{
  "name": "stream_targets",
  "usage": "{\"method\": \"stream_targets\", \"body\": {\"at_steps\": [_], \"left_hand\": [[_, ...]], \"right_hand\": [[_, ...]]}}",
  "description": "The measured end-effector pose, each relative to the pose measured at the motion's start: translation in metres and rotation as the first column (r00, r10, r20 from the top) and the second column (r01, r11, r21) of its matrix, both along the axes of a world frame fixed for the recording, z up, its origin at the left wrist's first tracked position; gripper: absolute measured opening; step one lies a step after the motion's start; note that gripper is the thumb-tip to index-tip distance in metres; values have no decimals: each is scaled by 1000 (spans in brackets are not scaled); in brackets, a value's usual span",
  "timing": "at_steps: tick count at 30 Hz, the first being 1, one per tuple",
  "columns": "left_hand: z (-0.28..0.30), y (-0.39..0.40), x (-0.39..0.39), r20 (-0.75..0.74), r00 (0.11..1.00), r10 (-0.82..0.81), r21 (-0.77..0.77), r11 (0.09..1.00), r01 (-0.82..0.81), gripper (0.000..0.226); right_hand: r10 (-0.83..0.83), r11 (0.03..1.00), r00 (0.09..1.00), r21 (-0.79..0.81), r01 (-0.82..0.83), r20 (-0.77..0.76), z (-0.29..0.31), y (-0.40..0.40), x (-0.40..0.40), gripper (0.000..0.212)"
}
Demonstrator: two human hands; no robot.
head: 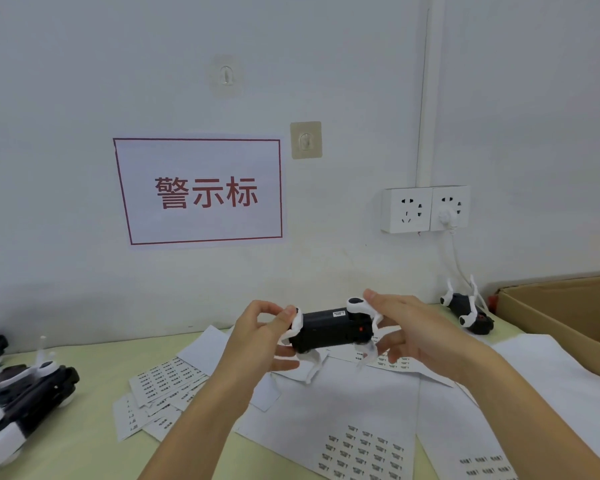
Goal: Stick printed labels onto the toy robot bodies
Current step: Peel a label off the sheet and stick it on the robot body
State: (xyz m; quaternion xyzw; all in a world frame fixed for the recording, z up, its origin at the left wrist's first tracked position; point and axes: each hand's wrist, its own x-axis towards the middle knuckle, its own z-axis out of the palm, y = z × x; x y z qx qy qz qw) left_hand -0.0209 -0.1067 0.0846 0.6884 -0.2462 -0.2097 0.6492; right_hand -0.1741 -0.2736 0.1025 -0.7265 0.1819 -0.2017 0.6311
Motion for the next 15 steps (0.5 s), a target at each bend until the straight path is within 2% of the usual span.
{"method": "stream_targets", "body": {"at_steps": [4, 8, 9, 11, 13, 15], "left_hand": [[-5, -3, -2, -55, 997, -48, 44, 998, 50, 29], [-11, -11, -8, -145, 986, -83, -128, 990, 65, 17], [-16, -13, -10, -117, 989, -85, -140, 988, 68, 13], [-33, -18, -11, 141, 989, -37, -14, 999, 39, 12], [-54, -18, -14, 470, 882, -14, 132, 990, -54, 19], [-77, -19, -17, 627, 774, -89, 241, 967, -85, 32]], "right_hand": [[108, 987, 987, 129, -92, -120, -9, -16, -5, 38], [91, 978, 983, 201, -59, -157, -17, -26, -11, 41], [60, 978, 987, 206, -27, -152, -16, -28, -14, 41], [-40, 982, 987, 178, 67, -153, -15, -36, -22, 38], [-138, 978, 976, 136, 161, -167, -13, -45, -32, 31], [-188, 965, 970, 155, 211, -152, -15, -54, -45, 28]]}}
